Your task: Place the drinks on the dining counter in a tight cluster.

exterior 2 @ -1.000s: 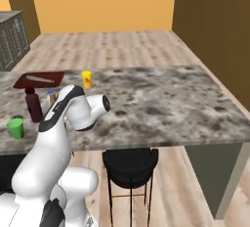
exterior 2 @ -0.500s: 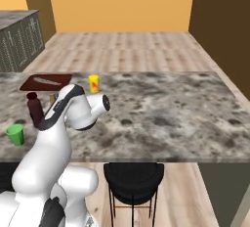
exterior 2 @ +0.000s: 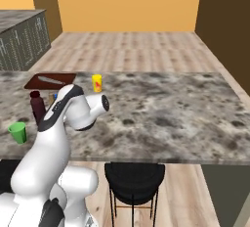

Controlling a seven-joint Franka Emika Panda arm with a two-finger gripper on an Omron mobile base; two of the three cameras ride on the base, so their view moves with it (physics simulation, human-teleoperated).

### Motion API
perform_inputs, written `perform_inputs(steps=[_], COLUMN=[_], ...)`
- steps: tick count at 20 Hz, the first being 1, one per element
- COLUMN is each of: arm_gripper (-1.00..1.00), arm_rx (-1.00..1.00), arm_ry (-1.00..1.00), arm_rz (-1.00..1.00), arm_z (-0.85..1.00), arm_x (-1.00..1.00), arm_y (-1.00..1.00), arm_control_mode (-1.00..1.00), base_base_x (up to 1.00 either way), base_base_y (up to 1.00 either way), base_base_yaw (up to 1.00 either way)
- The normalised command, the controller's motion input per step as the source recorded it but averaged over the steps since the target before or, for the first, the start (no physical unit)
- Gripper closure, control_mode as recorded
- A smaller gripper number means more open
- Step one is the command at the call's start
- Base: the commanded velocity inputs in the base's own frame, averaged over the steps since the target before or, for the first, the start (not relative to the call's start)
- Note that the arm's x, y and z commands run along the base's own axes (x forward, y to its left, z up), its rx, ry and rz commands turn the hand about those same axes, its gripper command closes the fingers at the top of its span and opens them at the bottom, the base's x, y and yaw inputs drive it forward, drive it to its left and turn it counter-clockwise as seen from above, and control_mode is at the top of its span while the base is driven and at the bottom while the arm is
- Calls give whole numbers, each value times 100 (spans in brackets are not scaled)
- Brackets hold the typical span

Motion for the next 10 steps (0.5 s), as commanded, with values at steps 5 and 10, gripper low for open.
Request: perform_inputs(steps=[5,10], arm_gripper=[100,100], arm_rx=[0,0], arm_ry=[0,0], arm_rz=[0,0], arm_z=[0,0], arm_x=[0,0], arm_y=[0,0], arm_control_mode=[100,100], base_base_x=[0,0], base_base_y=[0,0], base_base_yaw=[0,0])
